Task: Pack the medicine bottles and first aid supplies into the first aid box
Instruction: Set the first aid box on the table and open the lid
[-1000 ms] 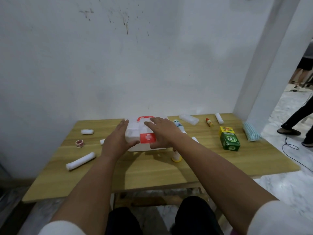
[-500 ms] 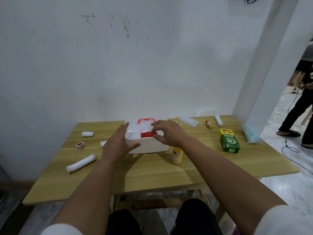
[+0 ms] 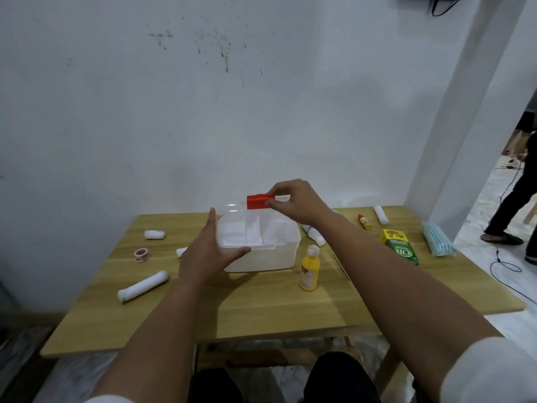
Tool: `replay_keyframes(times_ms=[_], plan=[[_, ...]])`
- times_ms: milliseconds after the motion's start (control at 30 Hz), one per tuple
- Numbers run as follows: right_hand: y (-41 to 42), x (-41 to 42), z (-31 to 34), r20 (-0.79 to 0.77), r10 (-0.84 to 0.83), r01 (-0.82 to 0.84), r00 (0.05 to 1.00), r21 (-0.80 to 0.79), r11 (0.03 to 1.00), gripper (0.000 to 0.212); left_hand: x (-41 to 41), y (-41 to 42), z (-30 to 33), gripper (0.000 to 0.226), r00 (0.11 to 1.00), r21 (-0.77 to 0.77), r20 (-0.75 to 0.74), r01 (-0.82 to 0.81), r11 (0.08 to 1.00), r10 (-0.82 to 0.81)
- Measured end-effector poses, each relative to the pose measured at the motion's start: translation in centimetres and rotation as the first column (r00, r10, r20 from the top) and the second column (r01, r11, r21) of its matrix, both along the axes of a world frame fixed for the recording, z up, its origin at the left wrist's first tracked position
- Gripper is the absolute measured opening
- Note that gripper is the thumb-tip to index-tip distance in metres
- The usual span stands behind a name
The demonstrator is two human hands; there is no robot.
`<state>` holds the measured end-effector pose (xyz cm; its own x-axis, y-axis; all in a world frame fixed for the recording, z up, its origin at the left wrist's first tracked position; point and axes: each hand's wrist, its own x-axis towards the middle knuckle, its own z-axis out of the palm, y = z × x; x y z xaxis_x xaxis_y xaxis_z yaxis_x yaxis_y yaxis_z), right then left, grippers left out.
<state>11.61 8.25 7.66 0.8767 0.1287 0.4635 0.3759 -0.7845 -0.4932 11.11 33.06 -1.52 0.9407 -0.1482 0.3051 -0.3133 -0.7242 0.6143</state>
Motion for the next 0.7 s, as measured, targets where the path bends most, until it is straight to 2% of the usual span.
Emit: replay_keyframes(times_ms=[100,233,333,400,433,467,533,700], plan=[[0.0,1.9,1.9,-0.049,-0.018,0.022,0.999,0.069,0.997,0.012,0.4,-0.1,-0.3,0.101,1.000,-0.062,-0.030,-0.001,0.998,0.000],[-0.4,4.9,3.2,-0.113,-0.114,0.128,0.987,0.124,0.984,0.026,1.3,-0.2,-0.9,0.092,1.000,-0.055,-0.012,-0.014,0.998,0.014],[-1.0,7.1,2.8,-0.197,-0.236,0.266,0.952,0.145,0.953,0.061,1.5,-0.4,-1.2,0.093,1.000,-0.046,0.009,-0.020,0.999,0.020],[-1.4,8.1,2.1,-0.229,-0.277,0.321,0.933,0.184,0.929,0.095,1.7,-0.3,-1.4,0.103,0.999,-0.014,0.001,-0.043,0.999,0.043],[-1.5,8.6,1.7,-0.242,-0.289,0.343,0.926,0.221,0.913,0.105,1.7,-0.3,-1.4,0.109,0.998,0.003,-0.005,-0.055,0.999,0.055],[-1.7,9.0,1.3,-0.262,-0.301,0.370,0.917,0.276,0.887,0.108,1.7,-0.2,-1.4,0.112,0.998,0.013,-0.012,-0.062,0.998,0.062],[-1.8,9.7,1.1,-0.303,-0.336,0.436,0.892,0.373,0.819,0.099,1.6,-0.3,-1.3,0.110,0.998,0.014,0.000,-0.066,0.998,0.066],[-2.2,10.9,0.3,-0.415,-0.331,0.502,0.848,0.427,0.752,0.092,1.4,-0.4,-1.2,0.096,0.997,-0.019,0.055,-0.051,0.999,0.052]])
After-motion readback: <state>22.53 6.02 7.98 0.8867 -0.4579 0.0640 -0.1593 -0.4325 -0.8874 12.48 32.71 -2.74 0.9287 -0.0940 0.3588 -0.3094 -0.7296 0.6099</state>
